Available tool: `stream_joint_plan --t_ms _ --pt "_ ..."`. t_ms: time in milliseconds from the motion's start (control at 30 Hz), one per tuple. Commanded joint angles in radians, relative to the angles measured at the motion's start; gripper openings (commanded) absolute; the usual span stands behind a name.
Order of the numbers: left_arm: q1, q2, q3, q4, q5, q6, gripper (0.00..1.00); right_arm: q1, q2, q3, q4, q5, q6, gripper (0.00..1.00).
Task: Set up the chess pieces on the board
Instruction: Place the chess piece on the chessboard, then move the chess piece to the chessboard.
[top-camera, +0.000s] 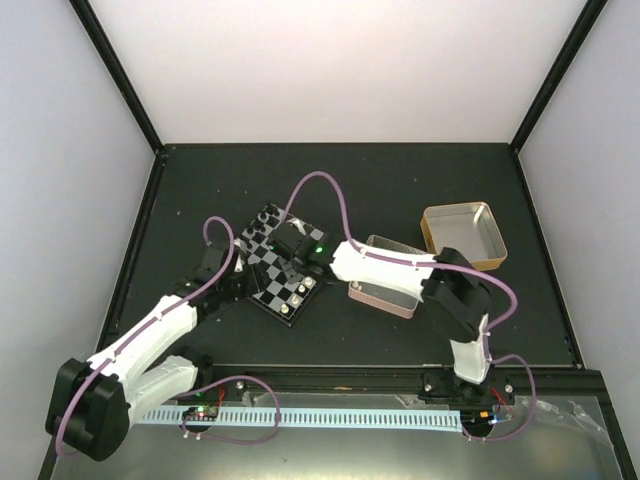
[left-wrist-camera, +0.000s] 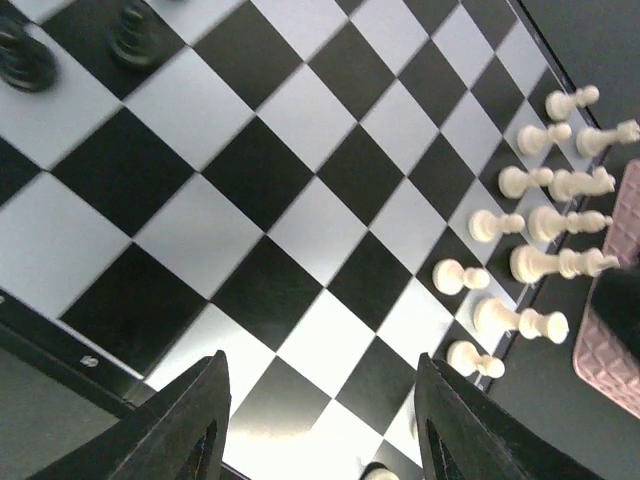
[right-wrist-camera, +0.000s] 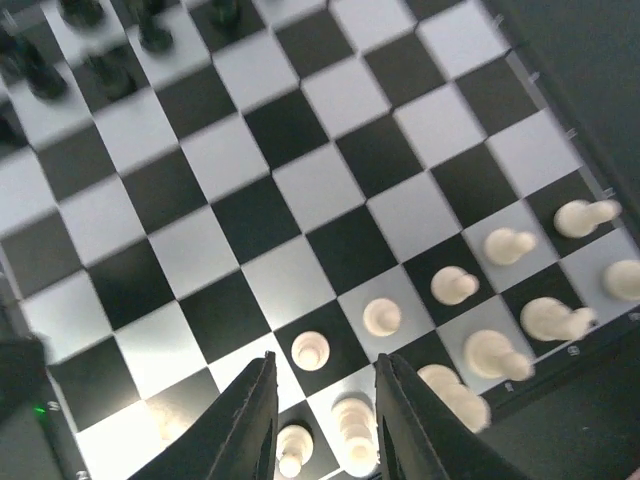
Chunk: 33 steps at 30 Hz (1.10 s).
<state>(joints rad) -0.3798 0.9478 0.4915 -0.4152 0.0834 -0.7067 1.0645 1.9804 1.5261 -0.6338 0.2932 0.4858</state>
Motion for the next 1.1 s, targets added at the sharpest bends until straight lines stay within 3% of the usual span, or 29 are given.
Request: stream_joint_plan --t_ms 0,233,533,767,1067 --pt "0.003 0.043 0.05 0.074 0.164 0.067 0.52 -0.034 -0.133 -0.078 0.119 -0.014 0.054 0.28" --pt "-0.08 0.191 0.155 0.038 0.225 0.202 0.44 -0.115 -0.311 -0.316 0.235 -0.01 0.224 0.26" --pt "-0.259 0.382 0.311 -0.079 0.064 0.268 0.35 -0.242 -0.525 -0.6 0.287 0.034 0.39 0.24" --pt "-0.284 0.469 0.351 -0.107 0.048 0.269 0.25 -0.29 -0.597 -0.675 0.293 0.052 0.414 0.24" --pt "-0.285 0.513 0.356 -0.095 0.08 0.266 0.28 -0.299 -0.594 -0.679 0.295 0.047 0.407 0.23"
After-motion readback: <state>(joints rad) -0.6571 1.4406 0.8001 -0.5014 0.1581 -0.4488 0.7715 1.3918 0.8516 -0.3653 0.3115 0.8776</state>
